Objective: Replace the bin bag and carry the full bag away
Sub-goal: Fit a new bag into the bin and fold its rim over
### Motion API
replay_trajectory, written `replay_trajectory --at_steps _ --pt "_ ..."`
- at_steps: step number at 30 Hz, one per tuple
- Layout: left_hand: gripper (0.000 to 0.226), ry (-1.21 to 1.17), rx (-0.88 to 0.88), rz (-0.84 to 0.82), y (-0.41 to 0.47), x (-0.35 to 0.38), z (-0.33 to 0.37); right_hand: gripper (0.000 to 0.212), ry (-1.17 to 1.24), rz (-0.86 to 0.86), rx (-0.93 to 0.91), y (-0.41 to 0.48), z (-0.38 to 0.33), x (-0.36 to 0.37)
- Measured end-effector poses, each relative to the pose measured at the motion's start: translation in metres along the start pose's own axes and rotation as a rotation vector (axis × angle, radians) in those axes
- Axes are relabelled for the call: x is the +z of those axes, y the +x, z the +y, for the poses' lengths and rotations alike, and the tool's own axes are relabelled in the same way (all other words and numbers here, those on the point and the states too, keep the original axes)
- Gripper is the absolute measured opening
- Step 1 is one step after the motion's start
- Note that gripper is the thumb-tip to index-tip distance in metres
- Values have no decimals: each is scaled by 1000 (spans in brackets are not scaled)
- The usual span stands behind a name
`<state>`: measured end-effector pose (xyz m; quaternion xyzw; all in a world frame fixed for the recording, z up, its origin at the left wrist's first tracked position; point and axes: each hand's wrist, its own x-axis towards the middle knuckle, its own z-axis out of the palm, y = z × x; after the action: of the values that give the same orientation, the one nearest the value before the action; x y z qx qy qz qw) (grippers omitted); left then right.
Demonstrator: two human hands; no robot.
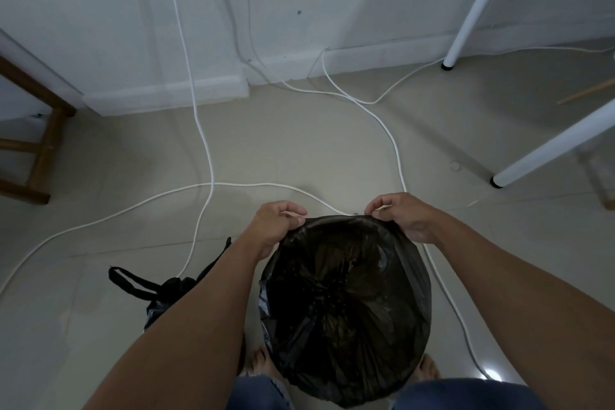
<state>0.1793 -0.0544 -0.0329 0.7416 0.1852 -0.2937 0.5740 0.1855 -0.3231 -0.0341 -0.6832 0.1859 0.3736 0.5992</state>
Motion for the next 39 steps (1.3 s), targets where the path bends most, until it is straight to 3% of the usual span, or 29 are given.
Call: replay_trajectory --at_steps 6,9,11,13,18,26,33,37,39 --pt "26 202 24 -29 -6 -4 -3 28 -156 99 43 3 1 7" --pt "21 380 108 7 -11 -3 -4 12 -175 117 17 -2 0 8" --pt "7 601 224 11 -13 -4 -4 24 -323 73 -50 -7 -3 8" --pt "21 832 256 8 -15 -3 -4 17 -534 67 -133 -11 -7 10" --pt "23 1039 275 40 -19 2 2 12 -766 127 -240 -12 -8 11" --pt "25 1087 128 53 -26 -9 -2 40 -700 224 -313 -24 -15 10" --pt "40 996 -124 -118 -49 -22 -8 34 -626 357 -306 -45 -19 1" --pt "43 910 135 160 -48 -14 -1 35 -637 426 -307 -50 -13 4" --pt "35 811 263 181 -41 -1 12 36 -669 457 -303 -51 -9 7"
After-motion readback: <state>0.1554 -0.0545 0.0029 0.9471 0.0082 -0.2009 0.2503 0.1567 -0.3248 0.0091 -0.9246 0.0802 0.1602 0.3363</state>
